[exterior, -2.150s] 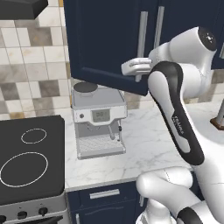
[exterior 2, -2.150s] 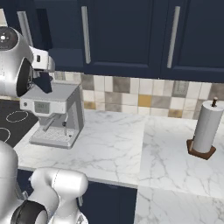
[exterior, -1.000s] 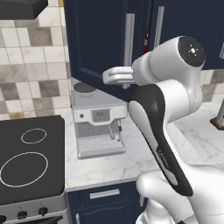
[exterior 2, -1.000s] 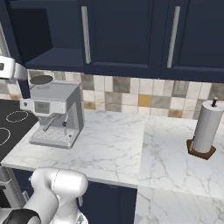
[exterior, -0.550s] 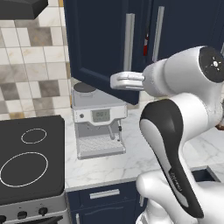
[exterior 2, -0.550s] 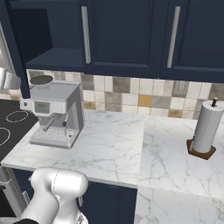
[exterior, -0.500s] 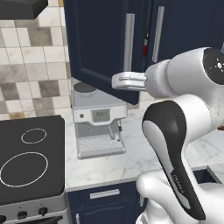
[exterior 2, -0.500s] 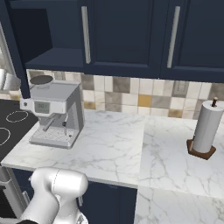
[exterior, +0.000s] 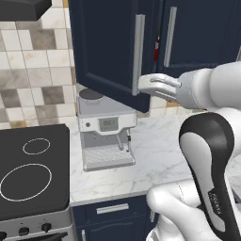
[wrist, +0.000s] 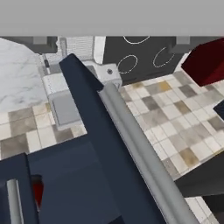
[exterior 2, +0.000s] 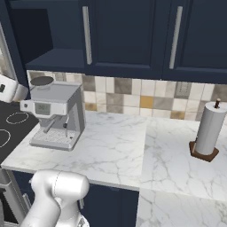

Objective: Open the cabinet, pick the kettle from the cabinet, and place it in the sink.

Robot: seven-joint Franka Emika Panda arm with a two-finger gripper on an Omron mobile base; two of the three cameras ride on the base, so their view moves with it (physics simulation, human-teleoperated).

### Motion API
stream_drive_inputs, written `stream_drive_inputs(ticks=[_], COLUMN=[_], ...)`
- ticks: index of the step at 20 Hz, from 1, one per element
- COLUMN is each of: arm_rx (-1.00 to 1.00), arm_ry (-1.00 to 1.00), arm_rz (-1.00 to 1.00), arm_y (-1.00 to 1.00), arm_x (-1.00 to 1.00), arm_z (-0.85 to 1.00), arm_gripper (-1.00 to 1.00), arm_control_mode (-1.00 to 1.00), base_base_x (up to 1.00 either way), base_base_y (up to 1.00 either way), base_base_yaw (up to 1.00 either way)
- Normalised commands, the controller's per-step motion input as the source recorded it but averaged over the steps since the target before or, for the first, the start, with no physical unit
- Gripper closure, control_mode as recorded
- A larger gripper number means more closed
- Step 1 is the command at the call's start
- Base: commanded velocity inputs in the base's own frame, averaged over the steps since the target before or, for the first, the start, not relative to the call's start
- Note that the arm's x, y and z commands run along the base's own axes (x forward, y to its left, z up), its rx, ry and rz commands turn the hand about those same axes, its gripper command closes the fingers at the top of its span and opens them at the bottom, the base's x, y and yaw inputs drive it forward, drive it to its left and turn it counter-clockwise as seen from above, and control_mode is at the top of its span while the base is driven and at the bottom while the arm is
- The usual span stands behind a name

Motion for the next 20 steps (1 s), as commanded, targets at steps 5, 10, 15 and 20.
stream_drive_inputs(ticks=[5,10,15,20], arm_rx=[0.19,0.19,0.17,0.16], arm_ry=[0.00,0.00,0.02,0.05], arm_rz=[0.05,0.04,0.00,0.02], arm_y=[-0.22,-0.16,-0.04,-0.01], arm_x=[0.00,0.00,0.10,0.15], arm_z=[0.08,0.10,0.08,0.08], arm_gripper=[-1.00,-1.00,-1.00,-1.00], arm_control_mode=[-1.00,-1.00,-1.00,-1.00], base_base_x=[0.00,0.00,0.00,0.00], base_base_y=[0.00,0.00,0.00,0.00], base_base_yaw=[0.00,0.00,0.00,0.00])
